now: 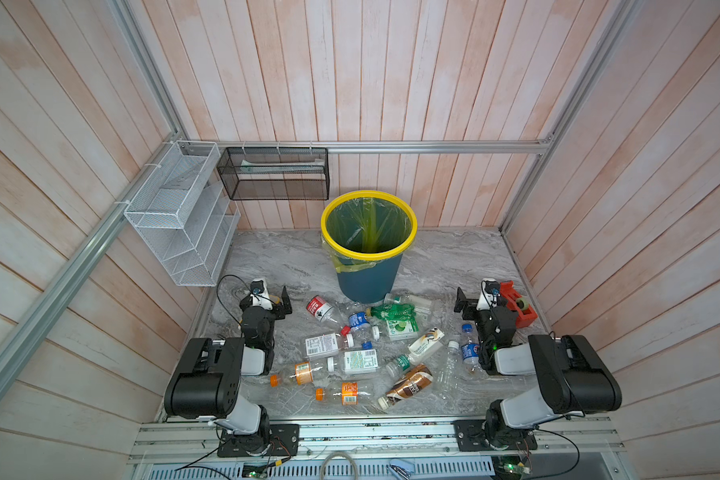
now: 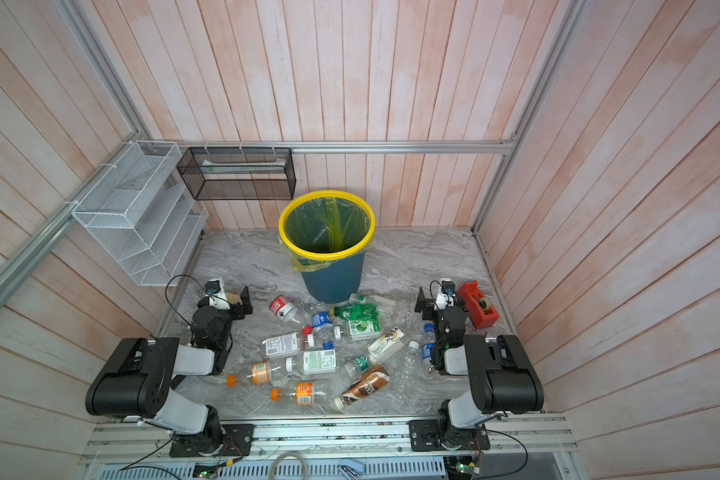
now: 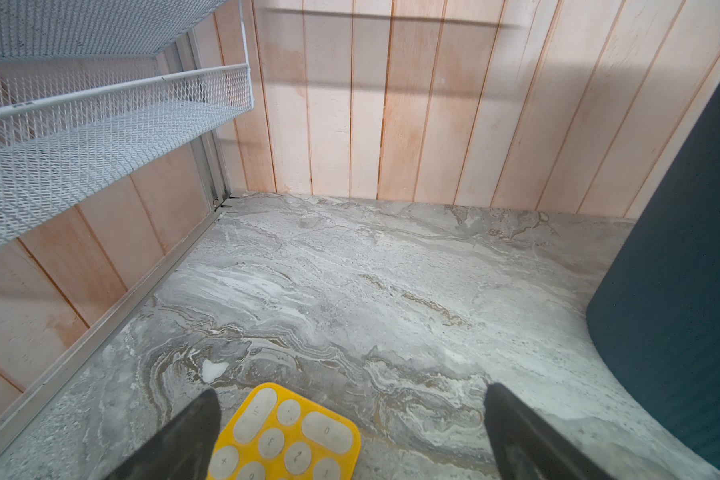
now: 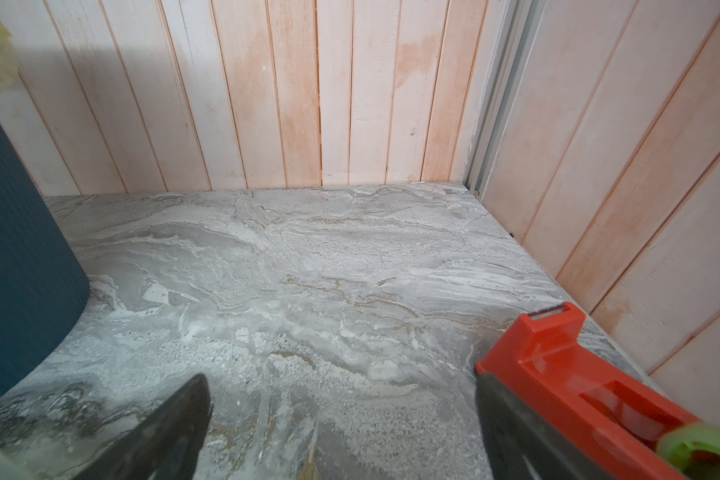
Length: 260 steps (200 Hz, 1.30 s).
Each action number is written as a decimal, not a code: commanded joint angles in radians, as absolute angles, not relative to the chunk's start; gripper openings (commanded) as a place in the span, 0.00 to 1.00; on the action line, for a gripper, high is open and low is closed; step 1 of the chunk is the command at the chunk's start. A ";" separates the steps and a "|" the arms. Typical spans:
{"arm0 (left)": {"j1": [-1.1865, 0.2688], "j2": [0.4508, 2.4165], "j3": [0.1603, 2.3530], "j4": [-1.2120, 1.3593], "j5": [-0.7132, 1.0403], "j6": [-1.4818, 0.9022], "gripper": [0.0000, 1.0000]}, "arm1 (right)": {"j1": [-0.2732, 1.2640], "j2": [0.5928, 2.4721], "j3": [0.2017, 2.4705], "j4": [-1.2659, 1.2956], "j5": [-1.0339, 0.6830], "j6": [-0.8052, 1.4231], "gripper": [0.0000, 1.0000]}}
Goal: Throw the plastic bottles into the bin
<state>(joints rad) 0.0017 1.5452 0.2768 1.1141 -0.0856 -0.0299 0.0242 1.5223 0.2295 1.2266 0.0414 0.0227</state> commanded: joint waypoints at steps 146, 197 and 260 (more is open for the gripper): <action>-0.118 1.070 0.568 0.198 -0.235 -0.400 1.00 | 0.026 1.181 0.739 -0.316 0.051 0.368 0.97; -0.143 1.022 0.571 0.128 -0.245 -0.428 1.00 | 0.057 1.121 0.666 -0.474 0.074 0.470 0.91; -0.143 1.010 0.614 0.000 -0.283 -0.450 1.00 | 0.127 1.051 0.552 -0.516 0.093 0.597 0.85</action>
